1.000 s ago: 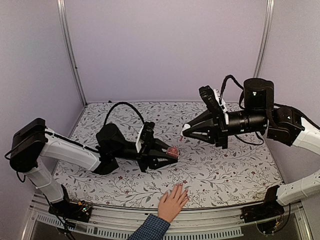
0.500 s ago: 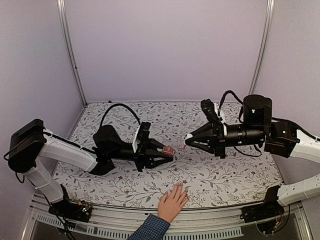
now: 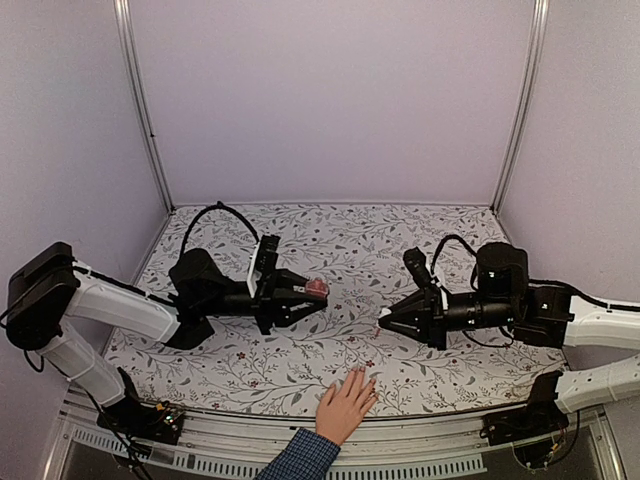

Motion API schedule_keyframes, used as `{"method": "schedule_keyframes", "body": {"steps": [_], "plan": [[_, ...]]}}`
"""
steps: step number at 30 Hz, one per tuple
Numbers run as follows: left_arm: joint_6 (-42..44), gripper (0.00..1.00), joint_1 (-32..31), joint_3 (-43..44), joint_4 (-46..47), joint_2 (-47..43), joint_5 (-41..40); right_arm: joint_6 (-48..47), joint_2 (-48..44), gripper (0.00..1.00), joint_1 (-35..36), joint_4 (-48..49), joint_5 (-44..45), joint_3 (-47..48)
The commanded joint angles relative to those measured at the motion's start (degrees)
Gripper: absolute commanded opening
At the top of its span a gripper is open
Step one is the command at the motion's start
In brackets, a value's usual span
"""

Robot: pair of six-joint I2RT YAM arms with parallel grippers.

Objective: Paint the nails
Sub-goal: Paint the nail polish on the nail.

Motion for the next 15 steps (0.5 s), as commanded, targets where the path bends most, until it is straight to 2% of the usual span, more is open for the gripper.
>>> {"method": "schedule_keyframes", "body": {"steps": [1,6,15], "plan": [[-0.44,0.00,1.22,-0.69,-0.01,-1.81,-1.38,4.41,-2.38,0.00,-1.12,6.48,-0.91,-4.88],[-0.40,0.00,1.88,-1.25,-0.33,-1.89,-2.42,7.88,-3.62,0.00,-1.69,10.07,1.70,-10.82],[-0.87,0.00,3.67,-1.66,-0.38,-1.63,-3.83,10.39,-2.24,0.00,-2.90,18.21,0.00,-18.66]]}}
